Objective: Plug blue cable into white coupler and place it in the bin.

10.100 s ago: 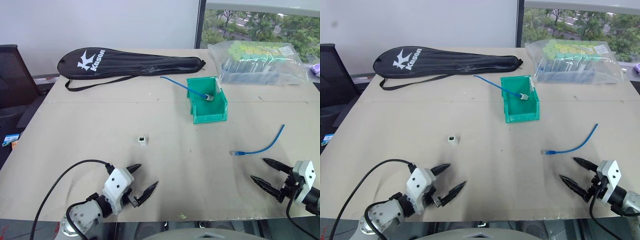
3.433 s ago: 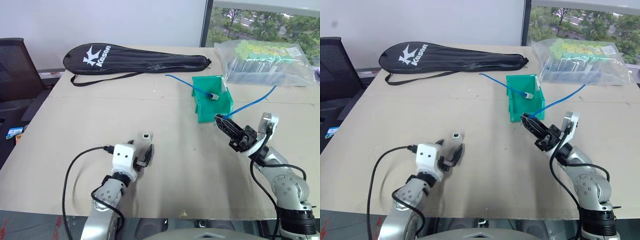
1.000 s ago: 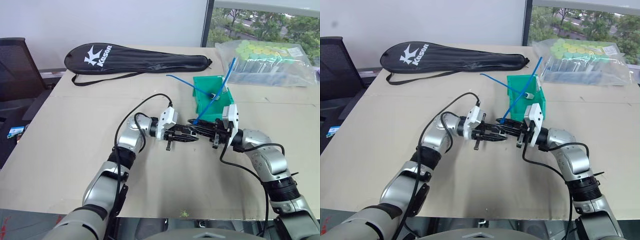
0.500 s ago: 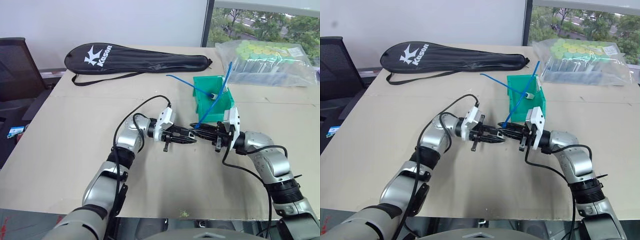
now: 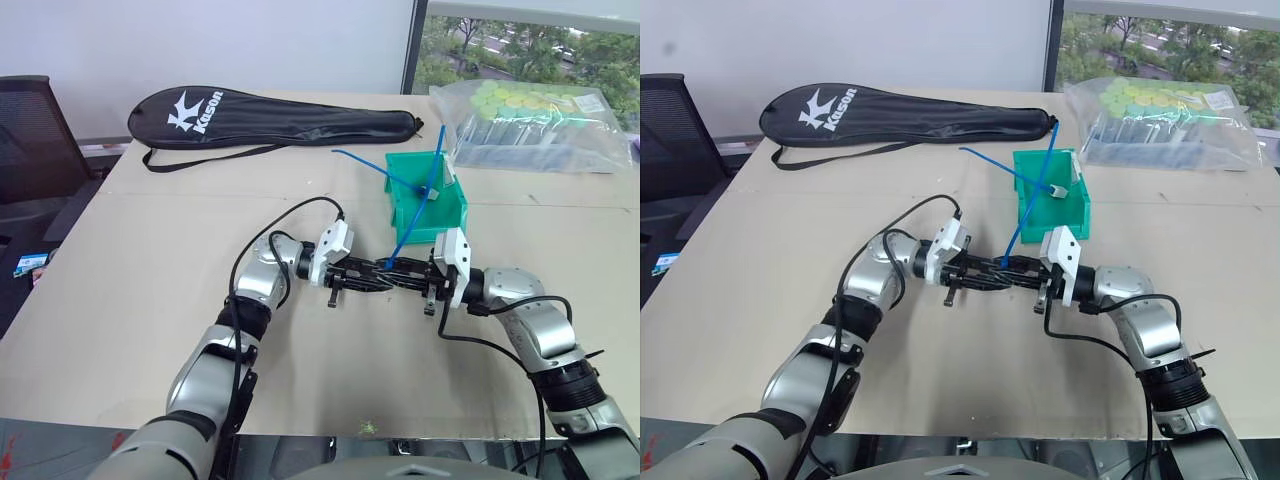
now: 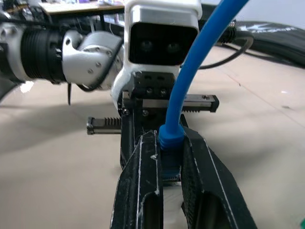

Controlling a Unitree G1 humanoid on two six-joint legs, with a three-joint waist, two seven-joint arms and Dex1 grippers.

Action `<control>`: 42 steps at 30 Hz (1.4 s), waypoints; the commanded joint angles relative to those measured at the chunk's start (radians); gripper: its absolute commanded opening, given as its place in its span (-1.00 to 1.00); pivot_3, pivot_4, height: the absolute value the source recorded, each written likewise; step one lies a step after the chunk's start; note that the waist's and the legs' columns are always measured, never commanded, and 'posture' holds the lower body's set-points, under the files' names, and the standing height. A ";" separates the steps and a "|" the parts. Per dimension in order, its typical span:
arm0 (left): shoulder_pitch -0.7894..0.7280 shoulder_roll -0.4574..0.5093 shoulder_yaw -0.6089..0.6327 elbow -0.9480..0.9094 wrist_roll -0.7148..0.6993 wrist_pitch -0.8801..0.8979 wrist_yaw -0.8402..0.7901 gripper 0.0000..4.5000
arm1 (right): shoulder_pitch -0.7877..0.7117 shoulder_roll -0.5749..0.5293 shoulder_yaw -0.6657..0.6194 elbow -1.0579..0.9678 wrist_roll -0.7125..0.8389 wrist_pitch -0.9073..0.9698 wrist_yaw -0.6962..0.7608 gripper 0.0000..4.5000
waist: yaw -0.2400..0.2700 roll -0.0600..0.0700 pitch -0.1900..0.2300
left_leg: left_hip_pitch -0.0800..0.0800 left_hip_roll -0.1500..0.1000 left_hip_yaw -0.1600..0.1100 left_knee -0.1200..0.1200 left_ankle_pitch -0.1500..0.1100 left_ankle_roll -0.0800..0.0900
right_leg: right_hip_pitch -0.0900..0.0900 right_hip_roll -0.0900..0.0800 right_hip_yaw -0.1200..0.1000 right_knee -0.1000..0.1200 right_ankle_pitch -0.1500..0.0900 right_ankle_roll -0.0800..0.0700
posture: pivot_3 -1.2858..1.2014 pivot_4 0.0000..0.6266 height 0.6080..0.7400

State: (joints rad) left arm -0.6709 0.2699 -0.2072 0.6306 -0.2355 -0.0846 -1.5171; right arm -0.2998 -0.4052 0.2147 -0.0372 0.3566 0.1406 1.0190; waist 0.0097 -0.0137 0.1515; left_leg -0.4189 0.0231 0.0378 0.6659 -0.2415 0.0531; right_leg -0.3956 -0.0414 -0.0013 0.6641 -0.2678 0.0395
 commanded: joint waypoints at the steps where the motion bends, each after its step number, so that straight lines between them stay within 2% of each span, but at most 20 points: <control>1: 0.000 -0.035 0.005 -0.027 0.006 -0.091 0.038 -0.74 | 0.035 0.024 0.041 0.152 -0.067 -0.070 0.010 -1.00 | 0.001 0.000 0.000 | 0.000 0.000 0.000 0.000 0.000 0.000 | 0.000 0.000 0.000 0.000 0.000 0.000 | 0.03 -0.52 1.00; 10: 0.012 -0.096 -0.003 0.103 0.060 -0.299 0.048 -0.74 | -0.017 0.103 0.082 0.515 -0.146 -0.319 0.101 -1.00 | 0.000 0.000 -0.001 | 0.007 0.000 0.000 0.003 0.000 0.000 | 0.007 0.000 0.000 0.000 0.000 0.000 | 0.03 -0.52 1.00; 13: 0.002 -0.102 0.001 0.129 0.062 -0.320 0.040 -0.74 | -0.041 0.124 0.084 0.643 -0.168 -0.376 0.126 -1.00 | -0.012 -0.001 -0.003 | 0.022 0.001 0.000 0.001 0.000 0.000 | 0.021 -0.001 0.000 -0.001 -0.002 -0.005 | 0.03 -0.52 1.00; 18: 0.006 -0.105 0.007 0.136 0.066 -0.329 0.021 -0.74 | -0.062 0.128 0.128 0.844 -0.236 -0.404 0.147 -1.00 | -0.024 -0.005 -0.014 | 0.029 0.001 -0.002 0.001 0.000 0.000 | 0.027 -0.007 0.001 -0.001 -0.001 -0.007 | 0.03 -0.52 1.00; 20: 0.012 -0.101 0.007 0.131 0.068 -0.330 0.016 -0.74 | -0.068 0.143 0.115 0.859 -0.215 -0.413 0.144 -1.00 | -0.025 -0.007 -0.019 | 0.039 0.001 -0.002 -0.005 0.000 -0.001 | 0.035 -0.010 0.005 -0.002 -0.001 -0.007 | 0.03 -0.52 1.00; 27: 0.031 -0.072 0.003 0.106 0.077 -0.283 0.006 -0.74 | -0.066 0.165 0.022 0.611 -0.094 -0.393 0.140 -1.00 | -0.026 -0.006 -0.024 | 0.039 0.000 -0.001 -0.015 -0.003 -0.005 | 0.030 -0.018 0.001 -0.003 0.000 -0.009 | 0.03 -0.52 1.00; 28: 0.033 -0.067 0.001 0.100 0.080 -0.271 0.006 -0.29 | -0.062 0.159 0.017 0.573 -0.091 -0.384 0.139 -1.00 | -0.025 -0.006 -0.024 | 0.036 0.000 -0.001 -0.015 -0.003 -0.005 | 0.026 -0.021 -0.002 -0.003 0.000 -0.009 | 0.03 -0.52 1.00; 29: 0.037 -0.065 0.001 0.092 0.080 -0.264 0.006 -0.15 | -0.058 0.152 0.014 0.538 -0.088 -0.374 0.136 -1.00 | -0.025 -0.005 -0.024 | 0.033 0.000 0.000 -0.015 -0.003 -0.005 | 0.023 -0.022 -0.002 -0.003 0.000 -0.009 | 0.03 -0.52 1.00; 31: 0.058 -0.053 -0.003 0.060 0.081 -0.253 0.009 0.28 | -0.048 0.141 0.005 0.465 -0.078 -0.343 0.127 -1.00 | -0.026 -0.004 -0.024 | 0.021 0.000 0.000 -0.015 -0.001 -0.006 | 0.013 -0.023 -0.004 -0.003 0.000 -0.009 | 0.03 -0.52 1.00; 34: 0.111 -0.016 -0.008 -0.025 0.066 -0.227 0.000 0.91 | -0.035 0.128 -0.007 0.365 -0.057 -0.291 0.107 -1.00 | -0.027 -0.004 -0.023 | 0.019 0.000 0.000 -0.015 0.001 -0.003 | 0.011 -0.023 -0.004 -0.003 0.000 -0.009 | 0.03 -0.52 1.00; 36: 0.143 0.012 -0.003 -0.075 0.060 -0.213 0.002 0.96 | -0.026 0.121 -0.011 0.312 -0.047 -0.260 0.099 -1.00 | -0.027 -0.003 -0.023 | 0.017 0.000 0.000 -0.017 0.001 -0.003 | 0.009 -0.024 -0.004 -0.003 0.000 -0.009 | 0.03 -0.52 1.00; 40: 0.211 0.096 0.040 -0.205 0.032 -0.144 0.058 0.96 | 0.003 0.101 -0.033 0.174 -0.016 -0.192 0.070 -1.00 | -0.024 0.001 -0.021 | 0.002 0.000 0.000 -0.019 0.002 -0.005 | -0.008 -0.023 -0.005 -0.002 0.002 -0.006 | 0.03 -0.52 1.00; 42: 0.240 0.138 0.070 -0.287 0.014 -0.079 0.107 0.96 | 0.010 0.083 -0.055 0.096 0.010 -0.152 0.050 -1.00 | -0.024 0.002 -0.018 | 0.001 0.000 0.000 -0.019 0.002 -0.005 | -0.009 -0.024 -0.005 -0.003 0.002 -0.005 | 0.03 -0.52 1.00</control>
State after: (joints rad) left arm -0.4409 0.3849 -0.1765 0.4344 -0.1856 -0.2147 -1.4507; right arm -0.2866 -0.3091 0.2006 0.1493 0.3305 -0.0418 1.0904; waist -0.0138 -0.0114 0.1330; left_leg -0.4185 0.0230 0.0379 0.6469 -0.2392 0.0484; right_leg -0.4044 -0.0652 -0.0065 0.6603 -0.2656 0.0341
